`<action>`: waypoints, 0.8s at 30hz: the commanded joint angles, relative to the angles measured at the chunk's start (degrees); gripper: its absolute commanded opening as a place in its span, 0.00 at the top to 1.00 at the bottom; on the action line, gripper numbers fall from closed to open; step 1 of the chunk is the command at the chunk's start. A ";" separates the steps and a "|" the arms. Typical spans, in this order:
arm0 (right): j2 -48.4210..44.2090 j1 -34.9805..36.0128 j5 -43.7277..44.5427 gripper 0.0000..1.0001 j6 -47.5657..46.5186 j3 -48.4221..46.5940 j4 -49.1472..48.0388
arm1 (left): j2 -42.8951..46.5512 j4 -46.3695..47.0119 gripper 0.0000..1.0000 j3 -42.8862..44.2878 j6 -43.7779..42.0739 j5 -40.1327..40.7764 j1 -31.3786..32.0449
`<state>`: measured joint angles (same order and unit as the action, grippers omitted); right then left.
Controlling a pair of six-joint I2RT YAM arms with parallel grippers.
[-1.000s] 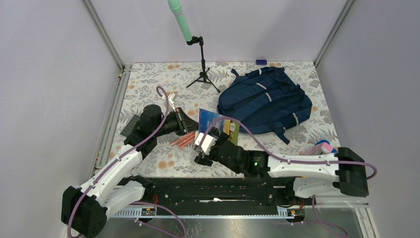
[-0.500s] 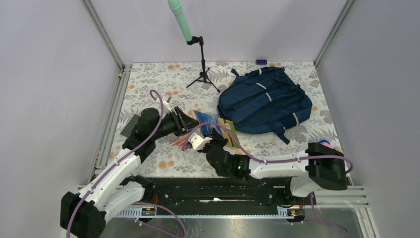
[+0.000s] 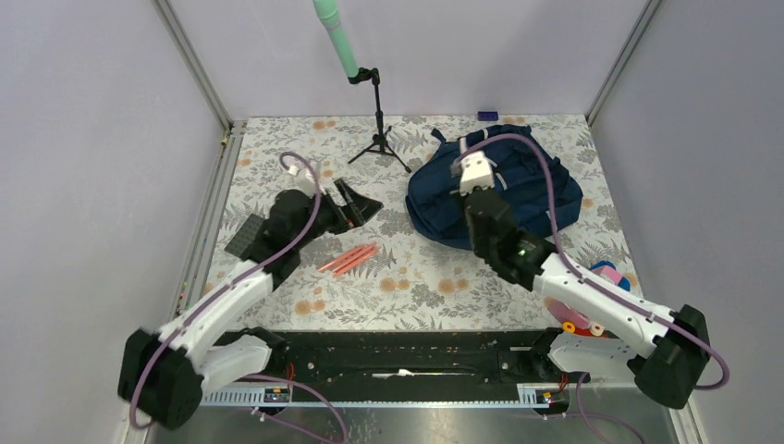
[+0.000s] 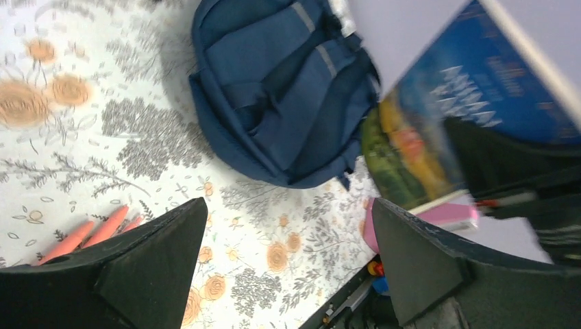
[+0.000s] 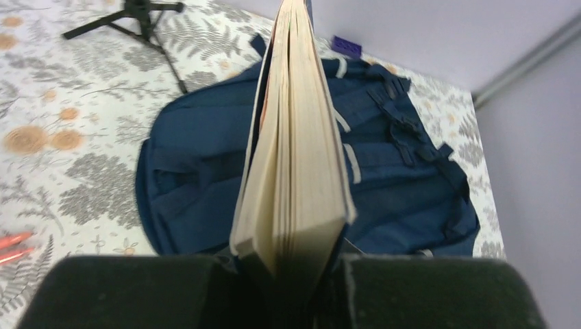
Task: Pack the student bag
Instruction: Pick up the book from the center of the board, then place the book in the student bag.
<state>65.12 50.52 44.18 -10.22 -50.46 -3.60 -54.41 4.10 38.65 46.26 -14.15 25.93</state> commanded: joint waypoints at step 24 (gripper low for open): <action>-23.30 -18.35 -29.65 1.00 16.61 4.98 23.17 | -55.15 13.48 0.18 24.12 6.05 2.70 8.74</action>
<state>43.81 32.29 19.38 8.03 -45.87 21.04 -108.42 16.08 60.42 53.71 -11.79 34.46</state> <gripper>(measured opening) 0.150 0.868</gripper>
